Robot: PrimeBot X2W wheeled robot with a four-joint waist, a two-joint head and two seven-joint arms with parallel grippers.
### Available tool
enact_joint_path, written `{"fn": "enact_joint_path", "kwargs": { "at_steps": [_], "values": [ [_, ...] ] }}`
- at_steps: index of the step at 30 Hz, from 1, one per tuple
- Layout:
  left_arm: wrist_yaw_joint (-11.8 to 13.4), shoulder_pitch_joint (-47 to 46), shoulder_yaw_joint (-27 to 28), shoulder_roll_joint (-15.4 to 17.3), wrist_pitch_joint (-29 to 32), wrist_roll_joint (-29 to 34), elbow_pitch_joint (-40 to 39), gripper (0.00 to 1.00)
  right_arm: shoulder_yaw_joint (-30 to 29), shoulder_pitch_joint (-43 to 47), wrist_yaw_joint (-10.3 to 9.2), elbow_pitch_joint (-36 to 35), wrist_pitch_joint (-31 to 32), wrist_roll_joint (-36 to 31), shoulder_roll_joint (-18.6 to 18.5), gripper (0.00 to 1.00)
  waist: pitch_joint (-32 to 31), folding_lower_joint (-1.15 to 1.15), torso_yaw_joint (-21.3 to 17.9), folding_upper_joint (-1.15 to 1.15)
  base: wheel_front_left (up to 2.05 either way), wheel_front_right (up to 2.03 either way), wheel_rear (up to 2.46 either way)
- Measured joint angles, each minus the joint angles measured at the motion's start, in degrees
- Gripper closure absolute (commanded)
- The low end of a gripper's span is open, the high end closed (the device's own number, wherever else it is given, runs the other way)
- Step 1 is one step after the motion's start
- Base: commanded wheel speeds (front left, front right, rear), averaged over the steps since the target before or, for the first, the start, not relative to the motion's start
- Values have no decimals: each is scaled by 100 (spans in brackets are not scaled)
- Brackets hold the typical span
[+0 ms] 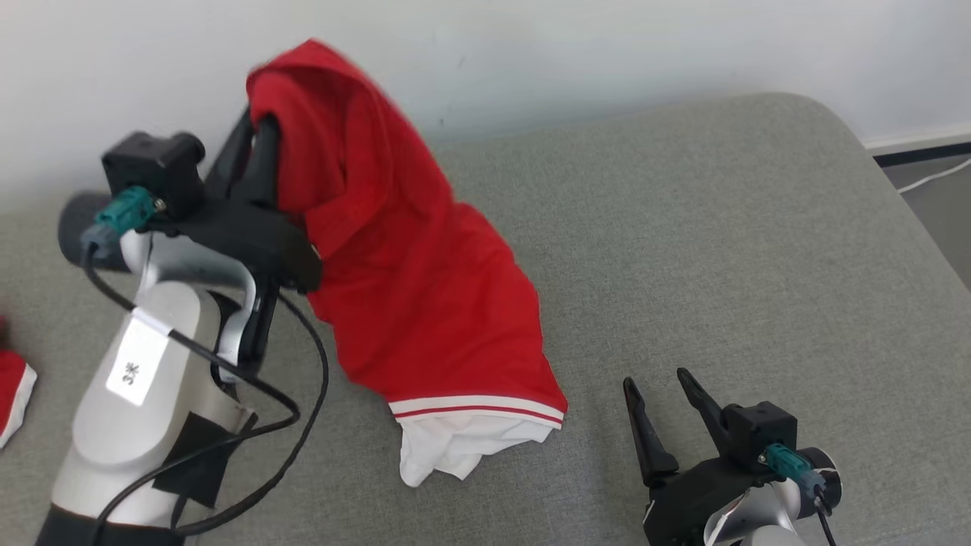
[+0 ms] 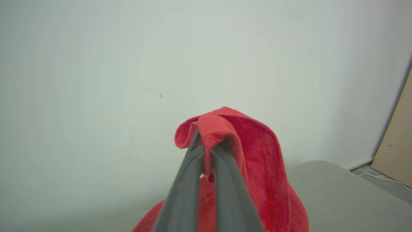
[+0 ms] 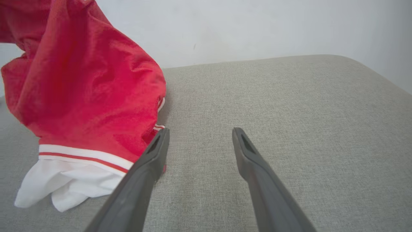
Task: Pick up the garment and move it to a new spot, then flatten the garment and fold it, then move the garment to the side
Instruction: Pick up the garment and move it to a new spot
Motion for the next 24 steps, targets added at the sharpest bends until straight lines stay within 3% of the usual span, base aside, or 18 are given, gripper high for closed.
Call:
{"fn": "enact_joint_path", "kwargs": {
  "at_steps": [12,17,21,24],
  "values": [
    [333,49,91,427,305,524,-1158,100,9,181,0,48,-9,76,18,0,-272,-1,-62,0,0,0,0],
    [458,414,319,611,613,782,-2225,100,-52,274,-1,12,-54,79,11,0,-293,0,-47,0,0,0,0],
    [475,693,369,552,932,980,-3255,100,-134,377,-8,-67,-84,85,-22,0,-292,-1,15,0,0,0,0],
    [475,853,413,555,1260,1027,-3443,100,-96,369,-8,-73,-81,85,-9,0,-281,-1,35,-1,0,0,0]
  ]
}}
